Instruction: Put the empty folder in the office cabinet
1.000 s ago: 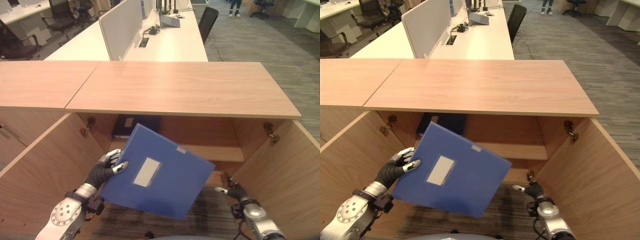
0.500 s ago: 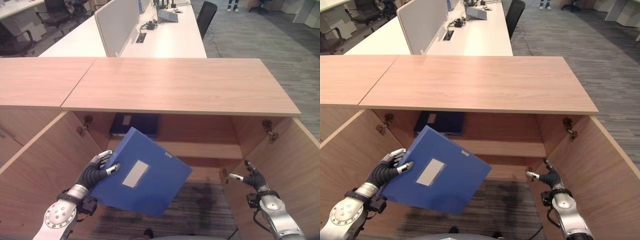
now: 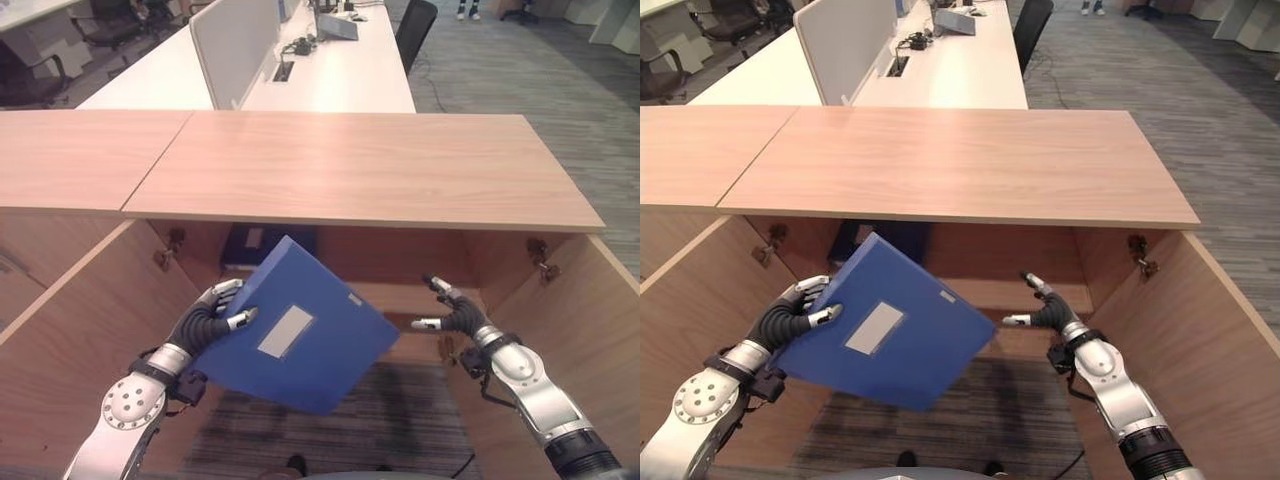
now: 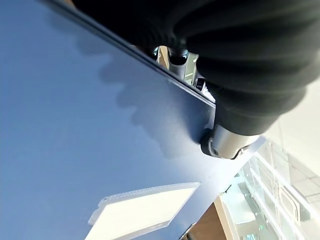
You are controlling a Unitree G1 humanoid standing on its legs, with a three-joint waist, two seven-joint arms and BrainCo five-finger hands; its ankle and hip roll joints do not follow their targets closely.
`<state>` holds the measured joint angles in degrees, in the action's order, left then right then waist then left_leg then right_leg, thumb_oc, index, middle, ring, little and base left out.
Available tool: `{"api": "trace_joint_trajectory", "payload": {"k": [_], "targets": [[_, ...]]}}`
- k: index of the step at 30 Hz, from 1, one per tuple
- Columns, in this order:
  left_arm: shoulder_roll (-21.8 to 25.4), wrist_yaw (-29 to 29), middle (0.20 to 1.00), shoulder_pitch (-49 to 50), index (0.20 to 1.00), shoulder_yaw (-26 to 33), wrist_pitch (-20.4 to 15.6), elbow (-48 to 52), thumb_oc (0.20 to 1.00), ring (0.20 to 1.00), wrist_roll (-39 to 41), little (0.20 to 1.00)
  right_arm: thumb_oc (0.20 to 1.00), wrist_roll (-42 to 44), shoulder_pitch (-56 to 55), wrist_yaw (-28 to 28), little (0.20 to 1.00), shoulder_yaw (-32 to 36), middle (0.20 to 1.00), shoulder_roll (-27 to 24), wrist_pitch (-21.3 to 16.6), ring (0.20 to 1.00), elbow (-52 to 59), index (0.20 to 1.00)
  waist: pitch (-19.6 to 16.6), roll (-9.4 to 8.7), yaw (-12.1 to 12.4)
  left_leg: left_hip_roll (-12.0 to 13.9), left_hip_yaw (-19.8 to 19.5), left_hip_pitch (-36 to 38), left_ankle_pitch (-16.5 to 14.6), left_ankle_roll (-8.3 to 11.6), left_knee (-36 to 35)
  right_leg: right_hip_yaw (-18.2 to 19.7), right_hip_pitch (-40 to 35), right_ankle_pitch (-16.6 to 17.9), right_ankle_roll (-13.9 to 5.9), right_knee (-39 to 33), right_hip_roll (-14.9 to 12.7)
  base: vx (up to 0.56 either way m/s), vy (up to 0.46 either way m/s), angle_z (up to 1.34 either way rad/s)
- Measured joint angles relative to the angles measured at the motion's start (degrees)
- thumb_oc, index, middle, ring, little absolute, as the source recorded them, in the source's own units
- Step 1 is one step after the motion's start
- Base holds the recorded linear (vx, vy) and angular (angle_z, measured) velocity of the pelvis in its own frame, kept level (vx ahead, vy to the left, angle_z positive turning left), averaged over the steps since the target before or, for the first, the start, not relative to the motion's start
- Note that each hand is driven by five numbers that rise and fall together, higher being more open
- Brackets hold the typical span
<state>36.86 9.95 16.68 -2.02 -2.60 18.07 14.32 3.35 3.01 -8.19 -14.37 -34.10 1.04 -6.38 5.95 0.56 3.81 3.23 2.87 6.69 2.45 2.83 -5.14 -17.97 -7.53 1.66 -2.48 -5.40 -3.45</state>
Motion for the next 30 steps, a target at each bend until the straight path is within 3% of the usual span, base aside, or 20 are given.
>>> {"api": "trace_joint_trajectory", "payload": {"k": [8,25,30], "targets": [[0.27,1.28,0.200,-3.06,0.200,-0.27,-0.12,0.13,0.200,0.200,-0.23,0.200,1.000,2.25,3.77,-5.33,1.000,-5.28,1.000,-1.63,0.50,1.000,5.95,1.000,0.17,-0.29,0.12,0.01,0.00,0.03,0.00,0.00,0.00,-0.01,-0.03,0.00,-0.01,0.00,0.01,0.00,0.000,0.00],[0.40,0.98,0.200,-6.20,0.200,-0.78,-1.28,0.47,0.200,0.200,-6.87,0.200,1.000,4.67,9.03,-9.54,1.000,-12.65,1.000,-0.33,0.53,1.000,5.74,1.000,0.31,-0.70,1.14,0.02,-0.07,0.12,0.01,0.01,0.00,-0.09,-0.20,0.01,0.01,0.01,0.02,0.00,0.000,0.00],[3.23,1.89,0.200,-7.50,0.200,-1.66,-2.56,5.01,0.200,0.200,-6.30,0.200,1.000,4.59,9.99,-9.84,1.000,-13.13,1.000,0.36,0.64,1.000,1.69,1.000,0.35,-1.50,1.76,-0.02,-0.15,0.12,0.02,0.02,0.00,-0.18,-0.24,0.01,0.01,0.02,-0.02,0.00,0.000,0.00]]}}
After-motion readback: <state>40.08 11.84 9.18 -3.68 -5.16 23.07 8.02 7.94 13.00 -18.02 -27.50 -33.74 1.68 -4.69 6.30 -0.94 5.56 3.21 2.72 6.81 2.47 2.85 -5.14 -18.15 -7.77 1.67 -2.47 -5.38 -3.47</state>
